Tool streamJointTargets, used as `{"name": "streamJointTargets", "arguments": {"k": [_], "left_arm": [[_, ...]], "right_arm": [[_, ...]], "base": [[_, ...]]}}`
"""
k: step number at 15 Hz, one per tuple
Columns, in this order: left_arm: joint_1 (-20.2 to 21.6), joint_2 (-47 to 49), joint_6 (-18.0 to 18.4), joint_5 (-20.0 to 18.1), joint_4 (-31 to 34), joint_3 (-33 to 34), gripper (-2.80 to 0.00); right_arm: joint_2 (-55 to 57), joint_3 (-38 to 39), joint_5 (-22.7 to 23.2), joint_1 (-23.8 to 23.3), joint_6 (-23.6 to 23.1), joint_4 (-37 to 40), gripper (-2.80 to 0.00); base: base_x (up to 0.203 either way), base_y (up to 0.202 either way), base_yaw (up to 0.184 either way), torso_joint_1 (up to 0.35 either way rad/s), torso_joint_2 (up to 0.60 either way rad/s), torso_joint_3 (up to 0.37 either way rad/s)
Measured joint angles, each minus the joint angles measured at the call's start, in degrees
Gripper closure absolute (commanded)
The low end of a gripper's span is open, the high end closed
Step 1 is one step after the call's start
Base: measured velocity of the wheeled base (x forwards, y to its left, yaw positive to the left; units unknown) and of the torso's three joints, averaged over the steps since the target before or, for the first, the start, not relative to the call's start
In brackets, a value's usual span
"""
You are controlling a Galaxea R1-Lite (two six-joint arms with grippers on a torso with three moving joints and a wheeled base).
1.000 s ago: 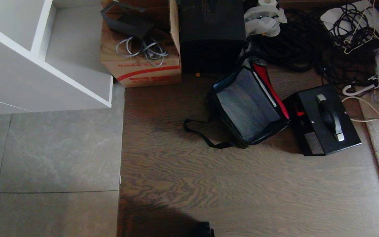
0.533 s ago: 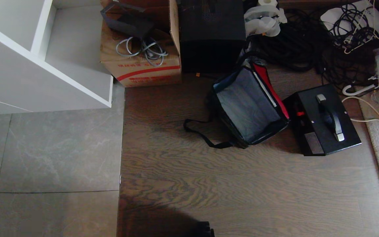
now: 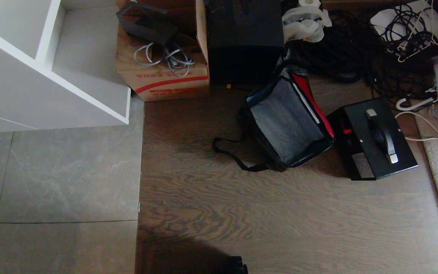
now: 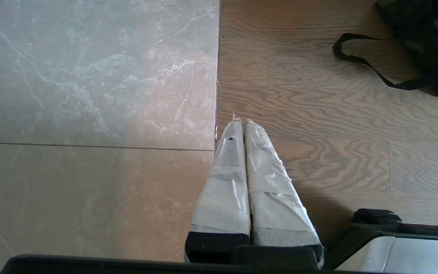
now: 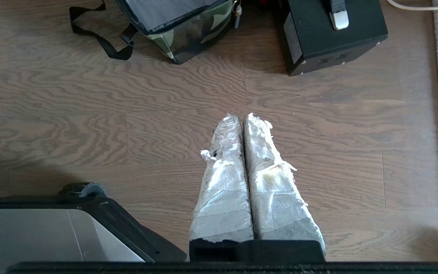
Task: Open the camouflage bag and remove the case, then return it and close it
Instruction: Grip the handle again
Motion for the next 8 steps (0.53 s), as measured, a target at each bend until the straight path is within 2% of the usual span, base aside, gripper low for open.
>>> {"name": "streamJointTargets", "arguments": {"k": [8], "left_arm": [[0.0, 0.0, -0.01, 0.0, 0.0, 0.0, 0.0]], "right_arm": [[0.0, 0.0, -0.01, 0.0, -0.02, 0.01, 0.0]], "base": [[0.0, 0.0, 0.0, 0.0, 0.0, 0.0]]}}
